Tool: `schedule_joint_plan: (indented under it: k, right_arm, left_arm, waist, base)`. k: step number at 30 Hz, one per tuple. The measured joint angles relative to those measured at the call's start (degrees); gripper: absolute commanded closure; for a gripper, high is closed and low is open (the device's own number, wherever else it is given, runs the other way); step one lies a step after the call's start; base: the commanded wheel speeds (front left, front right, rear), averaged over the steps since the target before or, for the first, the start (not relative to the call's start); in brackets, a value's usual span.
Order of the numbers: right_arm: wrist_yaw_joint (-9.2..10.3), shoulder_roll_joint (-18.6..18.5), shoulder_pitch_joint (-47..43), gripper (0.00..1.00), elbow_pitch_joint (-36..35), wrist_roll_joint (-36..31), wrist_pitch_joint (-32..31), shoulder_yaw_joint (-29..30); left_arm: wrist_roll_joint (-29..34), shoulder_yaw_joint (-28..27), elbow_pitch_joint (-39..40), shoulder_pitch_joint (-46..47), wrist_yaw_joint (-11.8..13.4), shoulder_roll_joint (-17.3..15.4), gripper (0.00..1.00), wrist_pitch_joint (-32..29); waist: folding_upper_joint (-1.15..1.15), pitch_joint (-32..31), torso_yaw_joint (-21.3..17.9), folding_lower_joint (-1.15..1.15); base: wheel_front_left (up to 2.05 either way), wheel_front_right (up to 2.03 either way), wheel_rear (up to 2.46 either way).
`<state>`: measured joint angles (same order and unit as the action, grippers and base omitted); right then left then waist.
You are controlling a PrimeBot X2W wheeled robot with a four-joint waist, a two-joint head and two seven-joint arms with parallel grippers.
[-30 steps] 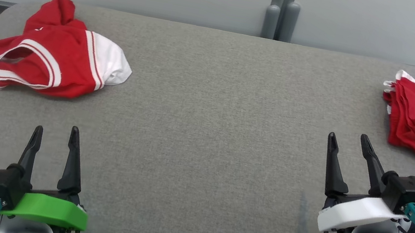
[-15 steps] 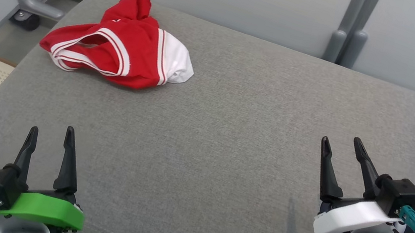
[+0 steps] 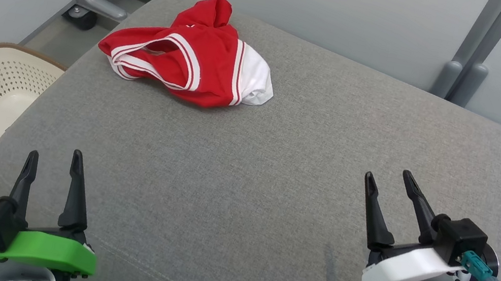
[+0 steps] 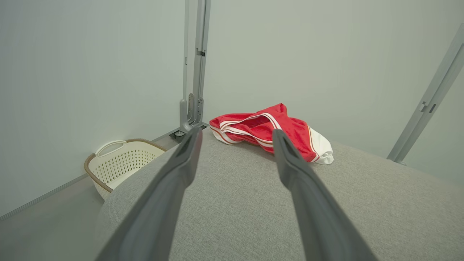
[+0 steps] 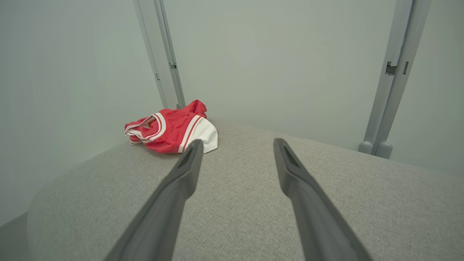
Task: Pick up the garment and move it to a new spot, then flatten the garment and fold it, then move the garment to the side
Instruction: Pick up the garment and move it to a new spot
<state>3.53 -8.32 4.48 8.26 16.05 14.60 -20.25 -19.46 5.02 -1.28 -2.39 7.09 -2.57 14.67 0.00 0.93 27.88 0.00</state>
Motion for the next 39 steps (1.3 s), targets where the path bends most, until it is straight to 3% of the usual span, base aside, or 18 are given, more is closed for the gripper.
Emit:
schedule_joint_plan:
  k: [7, 11, 16, 20, 25, 30, 39]
  right_arm:
    - [0.00, -0.1, 0.0, 0.00, 0.5, -0.3, 0.0, 0.0]
    - [0.00, -0.7, 0.2, 0.00, 0.5, -0.7, 0.0, 0.1]
    - [-0.09, -0.7, 1.4, 0.00, 0.4, -1.6, 0.0, -0.4]
    - [-0.10, -0.9, 2.4, 0.00, 0.4, -2.1, -0.1, -0.5]
    - [-0.48, -1.6, 3.9, 0.00, -0.4, -3.1, -0.6, -0.8]
    - [-0.42, -3.3, 6.8, 0.00, -2.6, -4.1, -1.6, 0.1]
    - [-0.38, -5.7, 12.3, 0.00, -8.0, -6.4, -2.6, 1.1]
  left_arm:
    - [1.4, 1.5, -0.1, 1.2, 0.0, 0.0, 0.00, 0.0]
    - [2.9, 4.0, -2.4, 6.5, -0.1, 0.0, 0.00, -1.2]
    - [3.5, 3.4, -5.3, 14.5, -0.5, -1.8, 0.00, -4.8]
    - [3.5, 2.4, -9.1, 21.4, -0.5, -2.5, 0.00, -9.4]
    - [-2.0, -0.8, -13.9, 28.7, -0.5, -2.6, 0.00, -18.7]
    - [-4.8, -3.6, -18.4, 35.8, -0.5, -6.2, 0.00, -28.1]
    - [-5.4, -7.5, -22.8, 41.9, -0.5, -10.9, 0.00, -36.0]
  waist:
    - [0.00, 1.0, -1.5, 0.00]
    - [0.00, 2.0, -2.3, 0.00]
    - [0.00, 3.5, -3.5, 0.00]
    - [0.00, 4.9, -4.8, 0.00]
    - [0.00, 6.5, -7.2, 0.00]
    - [0.00, 9.3, -10.4, 0.00]
    - [0.00, 15.4, -15.5, 0.00]
  base:
    - [0.00, 0.00, 0.00]
    - [0.00, 0.00, 0.00]
    - [0.00, 0.00, 0.00]
    - [0.00, 0.00, 0.00]
    - [0.00, 0.00, 0.00]
    - [0.00, 0.00, 0.00]
    - [0.00, 0.00, 0.00]
